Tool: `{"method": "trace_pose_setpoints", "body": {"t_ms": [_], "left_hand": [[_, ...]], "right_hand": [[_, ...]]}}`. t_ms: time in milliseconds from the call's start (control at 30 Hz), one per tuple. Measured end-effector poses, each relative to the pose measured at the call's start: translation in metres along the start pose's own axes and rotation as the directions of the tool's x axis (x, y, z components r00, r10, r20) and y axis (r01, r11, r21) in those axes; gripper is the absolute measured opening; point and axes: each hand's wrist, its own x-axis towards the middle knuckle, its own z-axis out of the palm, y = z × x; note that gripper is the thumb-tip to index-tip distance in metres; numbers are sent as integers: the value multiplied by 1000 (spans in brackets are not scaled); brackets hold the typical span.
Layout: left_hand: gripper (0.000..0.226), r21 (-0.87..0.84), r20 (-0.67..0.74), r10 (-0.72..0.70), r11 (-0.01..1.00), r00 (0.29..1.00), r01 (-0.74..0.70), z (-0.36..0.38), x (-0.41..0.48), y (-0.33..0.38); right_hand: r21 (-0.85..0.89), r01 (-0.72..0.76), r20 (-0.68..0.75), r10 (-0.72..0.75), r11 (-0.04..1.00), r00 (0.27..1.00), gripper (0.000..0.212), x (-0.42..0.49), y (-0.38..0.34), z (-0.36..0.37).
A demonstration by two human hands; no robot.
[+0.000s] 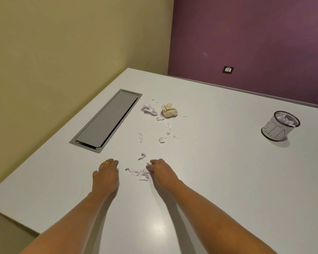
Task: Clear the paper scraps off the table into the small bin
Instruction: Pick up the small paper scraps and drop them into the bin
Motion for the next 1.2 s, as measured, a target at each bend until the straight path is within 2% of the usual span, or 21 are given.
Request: {"method": "trace_pose_setpoints", "body": {"t_ms": [133, 367, 600, 833, 1033, 1200], "left_hand": [[35, -2, -3, -21, 1000, 1000, 21, 0, 2, 2], [31, 33, -1, -43, 999, 999, 43, -1, 5, 12], [34, 4, -18, 21, 1000, 1000, -21, 1, 6, 40], [32, -72, -73, 163, 983, 984, -168, 6, 10, 90], [30, -34, -116, 311, 948, 943, -317, 21, 8, 150], [32, -102, -46, 417, 902, 908, -419, 34, 14, 198]], "right_hand": [[-118, -19, 24, 22, 993, 999, 24, -9, 3, 0], [-110, -69, 4, 70, 991, 998, 22, -33, 24, -8], [-116, -195, -57, 190, 974, 980, 22, -58, 57, -24], [56, -359, -148, 364, 932, 920, 20, -86, 104, -49], [117, -435, -267, 450, 893, 852, 18, -107, 152, -98], [133, -489, -372, 501, 862, 782, 18, -117, 202, -152]]}}
